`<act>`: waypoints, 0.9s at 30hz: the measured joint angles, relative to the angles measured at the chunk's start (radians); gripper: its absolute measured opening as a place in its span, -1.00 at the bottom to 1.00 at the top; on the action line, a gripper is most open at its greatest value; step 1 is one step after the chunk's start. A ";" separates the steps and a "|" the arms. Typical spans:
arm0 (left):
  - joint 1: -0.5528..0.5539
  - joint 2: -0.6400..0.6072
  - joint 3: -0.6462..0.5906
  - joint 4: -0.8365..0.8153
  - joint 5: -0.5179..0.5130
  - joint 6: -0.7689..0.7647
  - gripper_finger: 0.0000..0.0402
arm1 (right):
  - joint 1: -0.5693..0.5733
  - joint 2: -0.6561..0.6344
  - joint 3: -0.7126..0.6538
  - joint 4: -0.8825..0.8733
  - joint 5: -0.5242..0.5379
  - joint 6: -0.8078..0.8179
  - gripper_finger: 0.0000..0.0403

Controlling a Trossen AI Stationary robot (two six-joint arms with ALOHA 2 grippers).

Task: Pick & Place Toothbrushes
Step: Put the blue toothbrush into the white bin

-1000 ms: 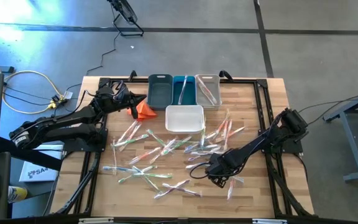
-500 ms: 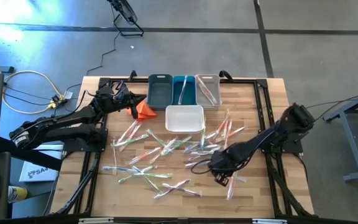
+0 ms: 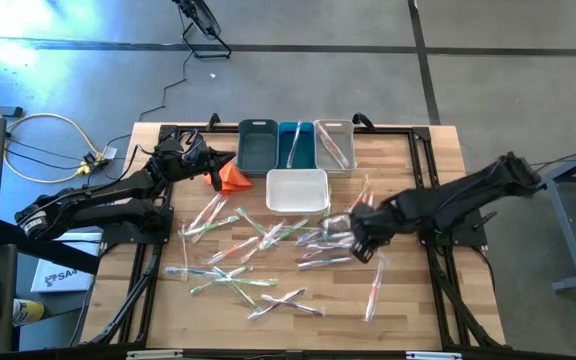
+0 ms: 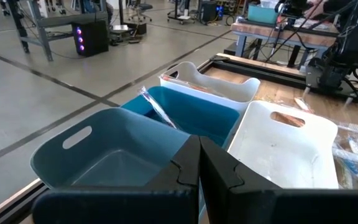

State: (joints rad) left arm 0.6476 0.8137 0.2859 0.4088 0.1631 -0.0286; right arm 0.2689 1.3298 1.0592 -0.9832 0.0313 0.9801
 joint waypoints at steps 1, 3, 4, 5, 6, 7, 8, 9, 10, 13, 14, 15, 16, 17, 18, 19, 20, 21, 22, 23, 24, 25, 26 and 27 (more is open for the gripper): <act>0.000 0.000 0.000 0.000 0.000 0.000 -1.00 | -0.020 -0.017 0.000 0.000 0.009 -0.025 -0.95; 0.000 0.000 0.000 0.000 0.000 0.000 -1.00 | -0.061 -0.044 0.000 0.000 0.021 -0.083 -0.95; 0.000 0.000 0.000 0.000 0.001 0.000 -1.00 | -0.084 -0.052 0.000 0.004 0.023 -0.112 -0.95; 0.000 0.000 0.000 0.000 0.003 0.000 -1.00 | -0.107 -0.060 0.000 0.004 0.023 -0.144 -0.95; 0.000 0.000 0.000 0.000 0.003 0.000 -1.00 | -0.132 -0.071 0.000 0.003 0.023 -0.175 -0.95; 0.000 0.000 0.000 0.000 0.003 0.000 -1.00 | -0.156 -0.075 0.000 0.004 0.023 -0.209 -0.95; 0.000 0.000 0.000 0.000 0.003 0.000 -1.00 | -0.180 -0.077 0.000 0.008 0.023 -0.245 -0.95; 0.000 0.000 0.000 0.000 0.003 0.000 -1.00 | -0.204 -0.078 0.000 0.015 0.023 -0.282 -0.95; 0.000 0.000 0.000 0.000 0.003 0.000 -1.00 | -0.228 -0.078 0.000 0.023 0.023 -0.319 -0.95; 0.000 0.000 0.000 0.000 0.002 0.000 -1.00 | -0.298 -0.077 0.000 0.042 0.023 -0.439 -0.95; 0.000 0.000 0.000 0.000 0.002 0.000 -1.00 | -0.320 -0.077 0.000 0.055 0.023 -0.479 -0.95; 0.000 0.000 0.000 0.000 0.002 0.000 -1.00 | -0.341 -0.077 0.000 0.071 0.023 -0.517 -0.95; 0.000 0.000 0.000 0.000 0.002 0.000 -1.00 | -0.361 -0.077 0.000 0.092 0.023 -0.554 -0.95; 0.000 0.000 0.000 0.000 0.002 0.000 -1.00 | -0.380 -0.077 0.000 0.117 0.026 -0.591 -0.95; 0.000 0.000 0.000 0.000 0.002 0.000 -1.00 | -0.397 -0.077 0.000 0.144 0.032 -0.626 -0.95; 0.000 0.000 0.000 0.000 0.002 0.000 -1.00 | -0.413 -0.077 0.000 0.171 0.038 -0.664 -0.95; 0.000 0.000 0.000 0.000 0.002 0.000 -1.00 | -0.429 -0.077 0.000 0.195 0.042 -0.702 -0.95; 0.000 0.000 0.000 0.000 0.002 0.000 -1.00 | -0.445 -0.077 0.000 0.220 0.043 -0.739 -0.95; 0.000 0.000 0.000 0.000 0.002 0.001 -1.00 | -0.460 -0.077 0.000 0.245 0.044 -0.770 -0.95; 0.000 0.000 0.000 0.000 0.002 0.001 -1.00 | -0.474 -0.077 0.000 0.270 0.045 -0.796 -0.95; 0.000 0.000 0.000 0.000 0.002 0.001 -1.00 | -0.486 -0.077 0.000 0.293 0.046 -0.820 -0.95; 0.000 0.000 0.000 0.000 0.001 0.000 -1.00 | -0.496 -0.077 0.000 0.316 0.046 -0.842 -0.95; 0.000 0.000 0.000 0.000 -0.002 0.000 -1.00 | -0.505 -0.077 0.000 0.339 0.049 -0.863 -0.95; 0.000 0.000 0.000 0.000 -0.002 0.000 -1.00 | -0.512 -0.077 0.000 0.363 0.051 -0.885 -0.95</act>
State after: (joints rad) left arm 0.6476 0.8139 0.2863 0.4088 0.1613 -0.0284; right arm -0.2433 1.2530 1.0592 -0.6201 0.0820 0.0954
